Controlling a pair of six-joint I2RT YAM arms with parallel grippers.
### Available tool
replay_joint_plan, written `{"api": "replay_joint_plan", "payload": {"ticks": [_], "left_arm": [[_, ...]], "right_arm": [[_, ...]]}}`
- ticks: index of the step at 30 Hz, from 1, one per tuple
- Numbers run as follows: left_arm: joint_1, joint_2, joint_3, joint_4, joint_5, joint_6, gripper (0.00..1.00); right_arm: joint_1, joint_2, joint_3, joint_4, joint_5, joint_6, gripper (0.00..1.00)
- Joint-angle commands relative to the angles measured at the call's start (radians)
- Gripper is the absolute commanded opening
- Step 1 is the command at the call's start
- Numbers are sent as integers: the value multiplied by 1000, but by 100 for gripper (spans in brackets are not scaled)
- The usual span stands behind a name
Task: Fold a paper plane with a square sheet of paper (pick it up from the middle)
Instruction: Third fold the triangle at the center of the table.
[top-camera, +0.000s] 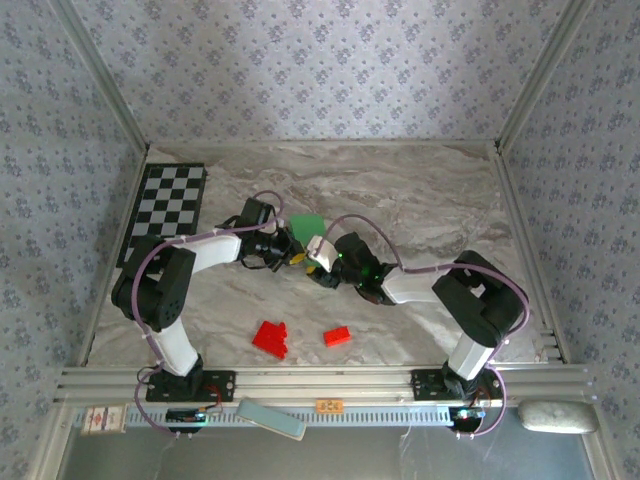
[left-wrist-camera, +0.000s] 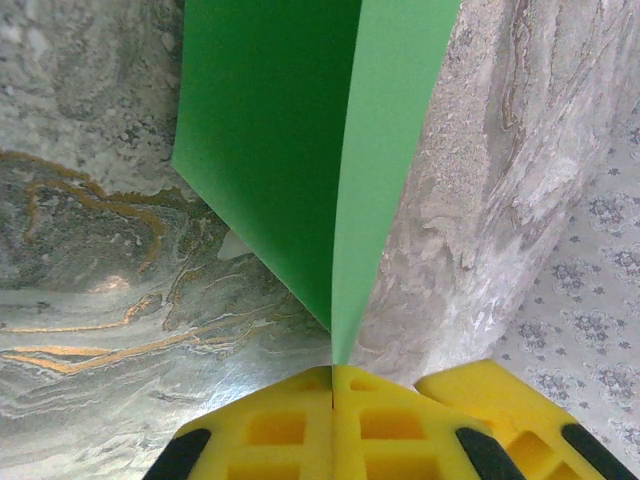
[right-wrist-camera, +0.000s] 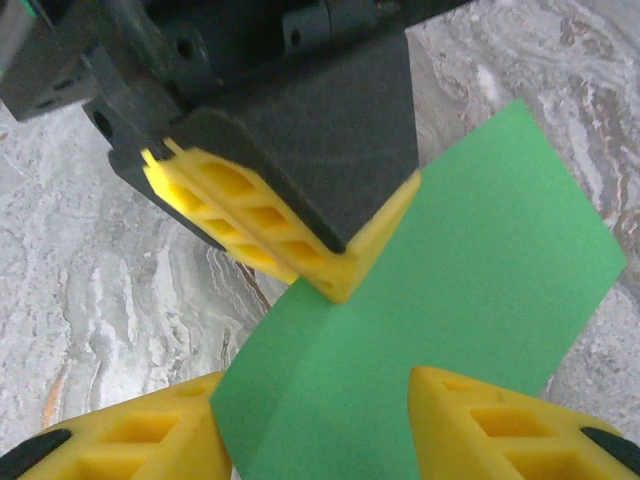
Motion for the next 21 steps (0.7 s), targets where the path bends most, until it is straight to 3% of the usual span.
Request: {"api": "replay_joint_plan", "payload": {"ticks": [1, 12, 21], "left_arm": [[5, 3, 0, -21, 14, 7, 0], [8, -16, -4, -39, 2, 2, 3], [88, -130, -1, -221, -121, 101, 25]], "right_arm": [[6, -30, -17, 28, -6, -20, 46], [7, -22, 8, -36, -108, -38, 15], [-5, -22, 46, -127, -197, 12, 1]]}}
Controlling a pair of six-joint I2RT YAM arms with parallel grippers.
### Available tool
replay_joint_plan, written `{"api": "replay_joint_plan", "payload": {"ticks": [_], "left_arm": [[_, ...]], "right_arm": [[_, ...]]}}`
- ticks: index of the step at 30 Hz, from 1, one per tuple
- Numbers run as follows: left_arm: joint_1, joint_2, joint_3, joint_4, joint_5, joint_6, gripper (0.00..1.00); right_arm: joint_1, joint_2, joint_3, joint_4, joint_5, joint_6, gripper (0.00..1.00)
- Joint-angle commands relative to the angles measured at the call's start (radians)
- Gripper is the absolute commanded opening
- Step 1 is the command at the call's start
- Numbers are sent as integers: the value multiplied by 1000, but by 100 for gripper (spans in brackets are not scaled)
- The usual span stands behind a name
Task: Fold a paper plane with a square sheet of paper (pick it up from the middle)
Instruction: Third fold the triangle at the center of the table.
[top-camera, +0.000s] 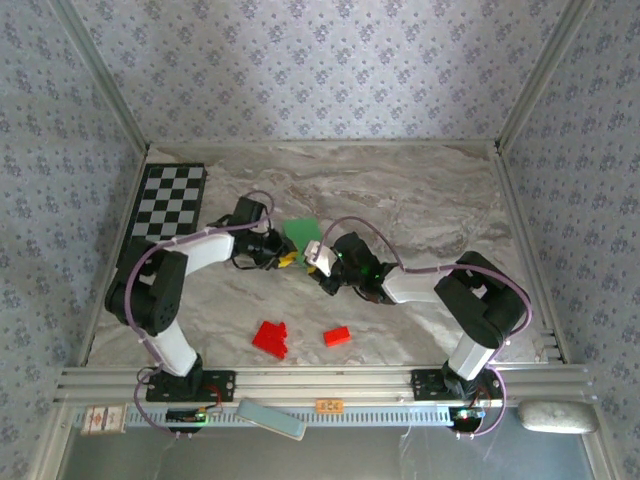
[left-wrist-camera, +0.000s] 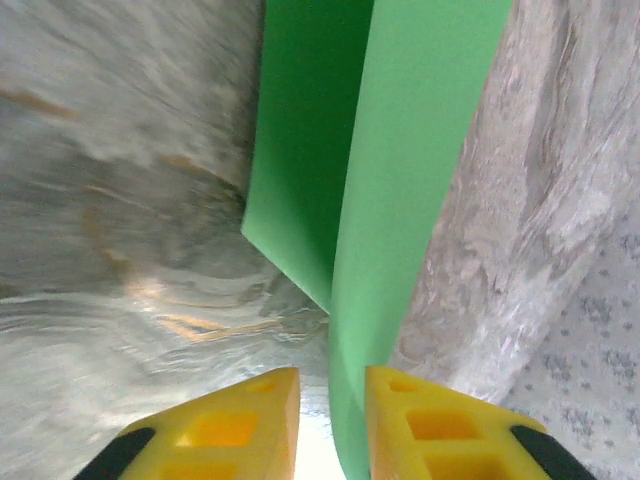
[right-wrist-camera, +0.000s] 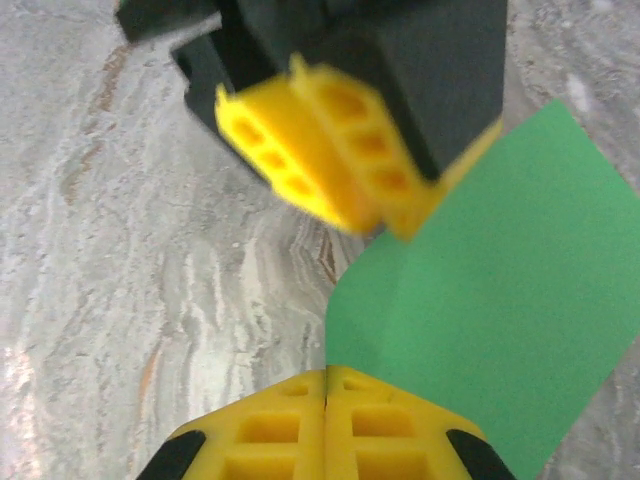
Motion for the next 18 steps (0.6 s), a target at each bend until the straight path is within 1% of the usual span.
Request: {"api": "replay_joint_plan", "payload": {"ticks": [1, 6, 11, 14, 18], "left_arm": [[36, -81, 1, -89, -56, 60, 26], [38, -102, 20, -51, -45, 77, 31], [27, -31, 77, -40, -30, 104, 32], [20, 39, 123, -70, -46, 129, 29], [12, 118, 179, -96, -71, 151, 24]], "right_arm": [[-5, -14, 35, -63, -66, 44, 0], [-14, -11, 56, -106, -151, 126, 0], [-13, 5, 72, -131, -215, 198, 0], [-13, 14, 78, -137, -242, 235, 0], [-13, 25, 88, -148, -258, 276, 0]]}}
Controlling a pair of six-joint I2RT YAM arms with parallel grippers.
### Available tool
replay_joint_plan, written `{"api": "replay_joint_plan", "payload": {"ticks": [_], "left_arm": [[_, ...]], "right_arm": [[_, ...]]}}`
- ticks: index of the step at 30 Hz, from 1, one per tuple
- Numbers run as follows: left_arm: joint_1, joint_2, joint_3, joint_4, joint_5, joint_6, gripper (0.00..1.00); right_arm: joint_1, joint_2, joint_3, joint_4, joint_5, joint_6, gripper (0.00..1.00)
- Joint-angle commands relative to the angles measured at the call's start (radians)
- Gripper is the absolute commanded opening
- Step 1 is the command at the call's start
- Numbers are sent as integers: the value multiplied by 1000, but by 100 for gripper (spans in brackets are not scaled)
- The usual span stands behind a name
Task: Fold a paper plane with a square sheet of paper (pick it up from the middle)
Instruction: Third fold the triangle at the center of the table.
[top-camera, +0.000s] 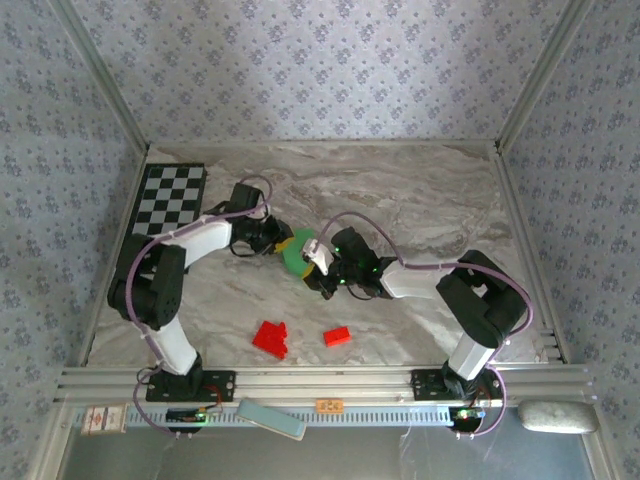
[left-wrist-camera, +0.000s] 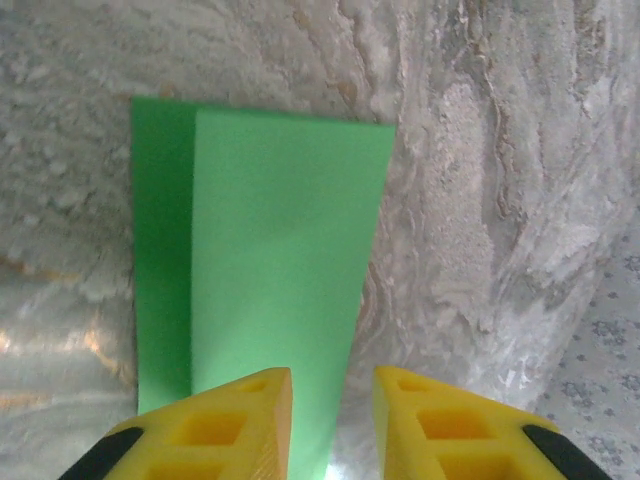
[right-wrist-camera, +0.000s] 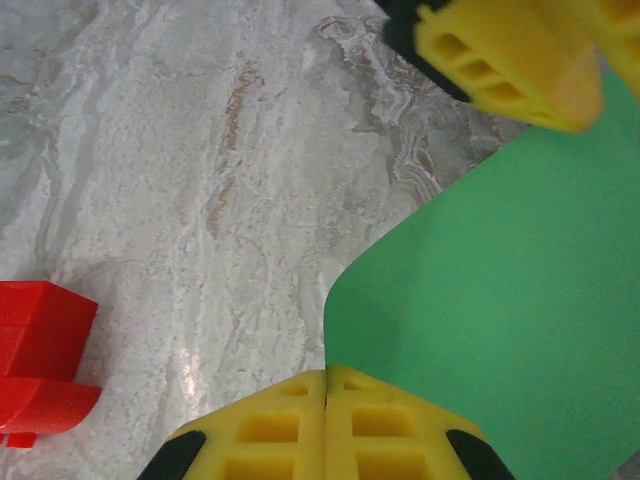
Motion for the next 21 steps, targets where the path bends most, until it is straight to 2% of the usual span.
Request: {"api": "replay_joint_plan", "payload": {"ticks": [1, 12, 21], "left_arm": [[-12, 60, 58, -57, -27, 50, 23], [-32, 189, 165, -158, -78, 121, 17], [-49, 250, 204, -256, -142, 174, 8]], "right_arm": [[-2, 26, 35, -36, -46, 68, 0], [0, 91, 93, -83, -82, 144, 0], [-5, 124, 156, -177, 24, 179, 0]]}}
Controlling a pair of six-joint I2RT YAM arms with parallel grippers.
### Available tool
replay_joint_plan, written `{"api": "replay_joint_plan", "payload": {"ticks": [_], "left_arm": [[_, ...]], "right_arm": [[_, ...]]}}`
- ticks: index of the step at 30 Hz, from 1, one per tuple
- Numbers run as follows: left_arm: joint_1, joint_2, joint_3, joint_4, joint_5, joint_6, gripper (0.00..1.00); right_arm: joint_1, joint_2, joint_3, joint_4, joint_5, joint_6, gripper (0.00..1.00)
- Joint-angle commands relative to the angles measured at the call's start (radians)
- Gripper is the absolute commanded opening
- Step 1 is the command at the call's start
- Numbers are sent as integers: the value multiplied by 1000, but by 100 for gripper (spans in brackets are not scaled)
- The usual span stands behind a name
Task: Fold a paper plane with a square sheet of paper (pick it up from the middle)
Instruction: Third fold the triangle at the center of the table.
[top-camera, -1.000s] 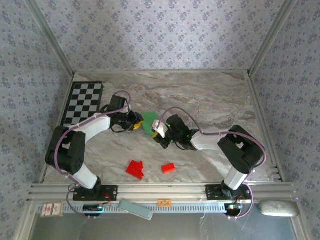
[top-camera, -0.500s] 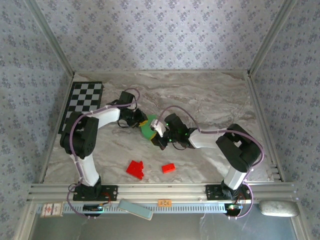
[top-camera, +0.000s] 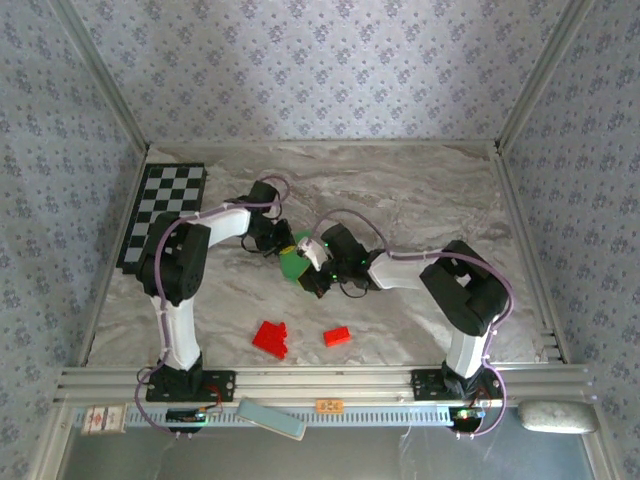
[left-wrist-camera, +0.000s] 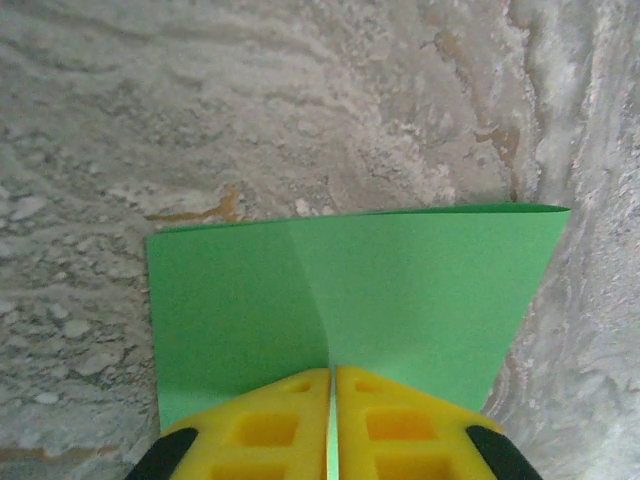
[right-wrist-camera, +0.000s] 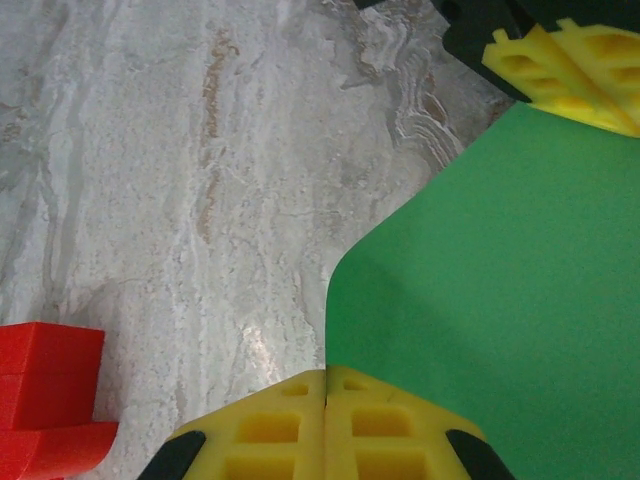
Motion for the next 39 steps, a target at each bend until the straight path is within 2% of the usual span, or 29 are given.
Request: {"api": "replay_joint_plan", "payload": {"ticks": [1, 7, 17, 39], "left_arm": [[-15, 42, 17, -81, -37, 40, 8], [-27, 52, 23, -94, -43, 50, 8], [-33, 61, 34, -98, -39, 51, 8], [-38, 70, 36, -93, -33, 53, 8]], "right_arm": [[-5, 12, 42, -68, 69, 37, 0], [-5, 20, 66, -117, 226, 55, 0], [6, 30, 90, -161, 349, 72, 0], [19, 54, 133, -231, 412, 84, 0]]}}
